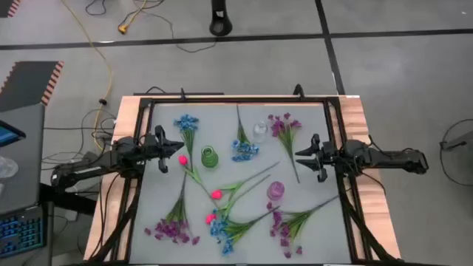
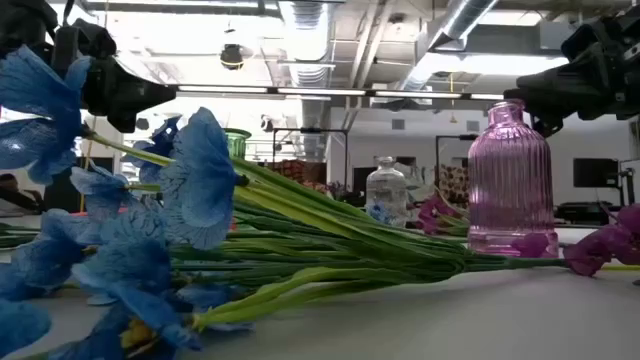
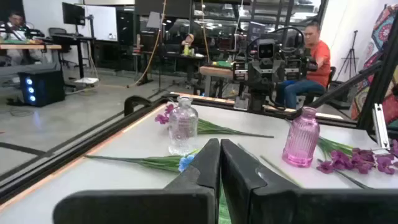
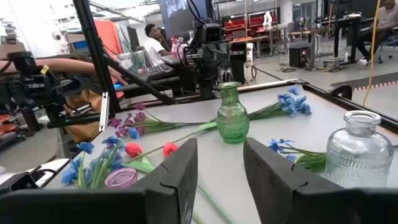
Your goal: Sort flowers into vase by color
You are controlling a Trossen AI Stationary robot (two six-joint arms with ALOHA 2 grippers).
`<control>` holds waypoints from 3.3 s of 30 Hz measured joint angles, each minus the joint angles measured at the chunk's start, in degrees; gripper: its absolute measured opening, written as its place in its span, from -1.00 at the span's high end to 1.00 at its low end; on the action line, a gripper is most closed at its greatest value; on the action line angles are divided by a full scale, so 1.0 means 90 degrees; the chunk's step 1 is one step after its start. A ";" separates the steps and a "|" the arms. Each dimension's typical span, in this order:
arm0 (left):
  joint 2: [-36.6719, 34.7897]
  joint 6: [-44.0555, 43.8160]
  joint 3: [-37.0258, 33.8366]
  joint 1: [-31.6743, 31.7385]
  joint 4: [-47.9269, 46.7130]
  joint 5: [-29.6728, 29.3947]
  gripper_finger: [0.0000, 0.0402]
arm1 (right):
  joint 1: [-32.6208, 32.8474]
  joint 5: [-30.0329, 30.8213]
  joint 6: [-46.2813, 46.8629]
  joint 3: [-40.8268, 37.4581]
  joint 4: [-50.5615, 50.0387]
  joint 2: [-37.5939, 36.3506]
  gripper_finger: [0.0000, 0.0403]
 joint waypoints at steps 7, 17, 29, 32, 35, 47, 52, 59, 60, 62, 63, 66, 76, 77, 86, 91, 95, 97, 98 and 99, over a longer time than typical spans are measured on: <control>0.0022 0.0000 0.0000 0.0000 0.0004 0.0000 1.00 | 0.0000 0.0000 0.0000 0.0002 0.0000 0.0002 0.22; 0.0051 0.0000 0.0000 0.0000 0.0002 0.0000 1.00 | 0.0000 0.0000 0.0000 0.0000 0.0000 0.0000 0.22; 0.0051 0.0000 0.0001 0.0000 0.0002 0.0000 1.00 | 0.0000 0.0000 0.0000 0.0000 0.0000 0.0000 0.22; 0.0051 0.0000 0.0002 0.0000 0.0002 0.0000 1.00 | 0.0000 0.0000 0.0000 0.0000 0.0000 0.0000 0.22; 0.0051 0.0000 0.0001 0.0000 0.0002 0.0000 1.00 | 0.0000 0.0000 -0.0001 0.0001 0.0001 0.0001 0.22; 0.0049 0.0000 0.0000 0.0000 0.0002 0.0000 1.00 | 0.0000 0.0000 -0.0001 0.0000 0.0001 0.0002 0.22; 0.0051 0.0059 0.0000 0.0000 0.0003 -0.0033 1.00 | 0.0000 0.0000 0.0000 0.0002 0.0002 0.0002 0.22; 0.0051 0.0299 0.0001 0.0000 0.0004 -0.0145 1.00 | 0.0000 0.0002 -0.0001 0.0000 0.0066 0.0000 0.22; 0.0051 0.0260 0.0000 0.0000 0.0004 -0.0239 1.00 | 0.0000 0.0000 0.0000 0.0000 0.0093 0.0001 0.22; 0.0051 0.0088 0.0002 0.0000 0.0011 -0.0531 0.99 | 0.0000 -0.0005 0.0000 0.0000 0.0149 0.0002 0.22; 0.0051 -0.0004 0.0002 0.0000 0.0047 -0.0705 0.98 | 0.0000 -0.0005 0.0000 0.0000 0.0182 0.0000 0.22; 0.0049 -0.0198 0.0000 0.0002 0.0143 -0.1132 0.87 | 0.0000 -0.0005 0.0000 0.0000 0.0196 0.0002 0.22; 0.0049 -0.1334 0.0002 0.0000 0.0251 -0.2137 -0.01 | 0.0000 -0.0005 0.0000 0.0000 0.0247 0.0002 0.22; 0.0049 -0.1478 0.0018 0.0001 0.0245 -0.2229 -0.09 | 0.0000 -0.0005 0.0000 0.0000 0.0245 0.0000 0.22; 0.0754 -0.3056 0.0406 0.0026 -0.0576 -0.2765 -0.31 | 0.0000 -0.0002 0.0000 0.0000 0.0248 0.0000 0.22; 0.1692 -0.3766 0.0739 0.0178 -0.1201 -0.2729 -0.22 | 0.0000 -0.0002 0.0000 0.0000 0.0287 0.0000 0.22; 0.2551 -0.3914 0.1016 0.0341 -0.1202 -0.2546 -0.18 | 0.0000 0.0000 0.0000 0.0000 0.0321 0.0000 0.22; 0.3001 -0.4002 0.1172 0.0441 -0.1194 -0.2447 -0.17 | 0.0000 -0.0002 0.0000 0.0000 0.0319 0.0001 0.22; 0.3209 -0.4048 0.1244 0.0489 -0.1202 -0.2384 -0.16 | 0.0000 0.0000 0.0000 0.0000 0.0321 0.0000 0.22; 0.3432 -0.4056 0.1323 0.0542 -0.1206 -0.2318 -0.16 | 0.0000 -0.0002 0.0002 0.0000 0.0321 0.0000 0.22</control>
